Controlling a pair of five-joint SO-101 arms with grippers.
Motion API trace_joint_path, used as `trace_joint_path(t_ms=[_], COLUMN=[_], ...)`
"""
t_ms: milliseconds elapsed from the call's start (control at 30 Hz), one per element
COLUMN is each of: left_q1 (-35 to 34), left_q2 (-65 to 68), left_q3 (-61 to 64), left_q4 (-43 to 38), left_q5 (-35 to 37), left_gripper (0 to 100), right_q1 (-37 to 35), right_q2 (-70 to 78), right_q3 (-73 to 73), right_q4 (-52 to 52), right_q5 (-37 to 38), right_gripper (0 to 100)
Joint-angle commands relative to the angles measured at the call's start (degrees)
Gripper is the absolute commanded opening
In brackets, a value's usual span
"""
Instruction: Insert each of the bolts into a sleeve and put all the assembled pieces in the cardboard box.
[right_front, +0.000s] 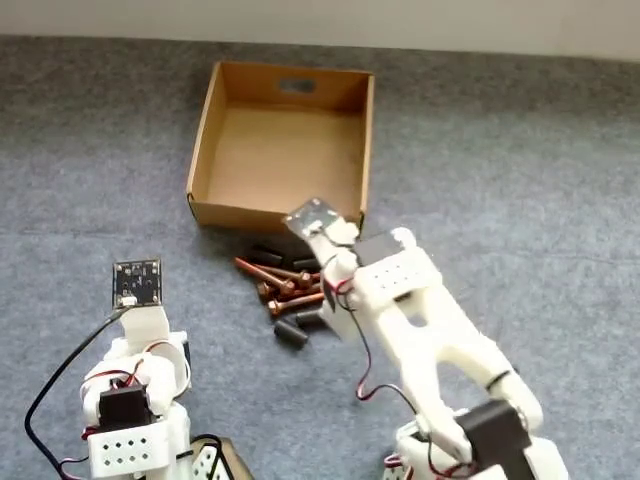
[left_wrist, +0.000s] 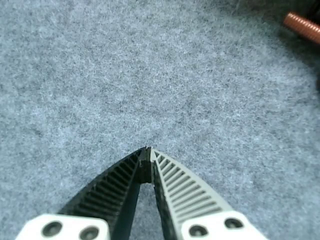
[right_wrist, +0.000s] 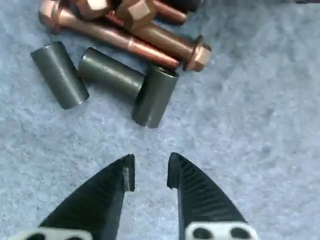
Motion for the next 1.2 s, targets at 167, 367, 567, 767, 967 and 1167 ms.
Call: trace_joint_path(t_ms=[167,367,567,767,967,1167], left_q1=[-0.2,-0.2,-0.2,-0.2,-0.2,-0.2], left_q2=[0.0,0.0,0.0,0.0,0.0,0.0], left_q3=[0.8,0.8,0.8,0.8,0.8,0.8], left_q4=[0.3,0.3,0.3,0.3,0.3,0.3], left_q5=[0.3,0.3,0.3,0.3,0.3,0.3], left_gripper=[1,1,1,1,1,1], right_q1=[-1.2,-1.3,-1.8,-2.3,-1.9,1.9], right_q2=[8.4,10.5,7.3,2.7,-1.5,-10.8], right_q3=[-1.9,5.3,12.9,17.3,21.1,26.2], right_q4=[-7.5,-18.3,-23.7,-29.5,-29.9,-29.8], right_q5=[-0.5,-0.7,-0.6,-0.6,-0.5,-0.5], right_gripper=[13.8,13.8,13.8,13.8,0.4,1.5])
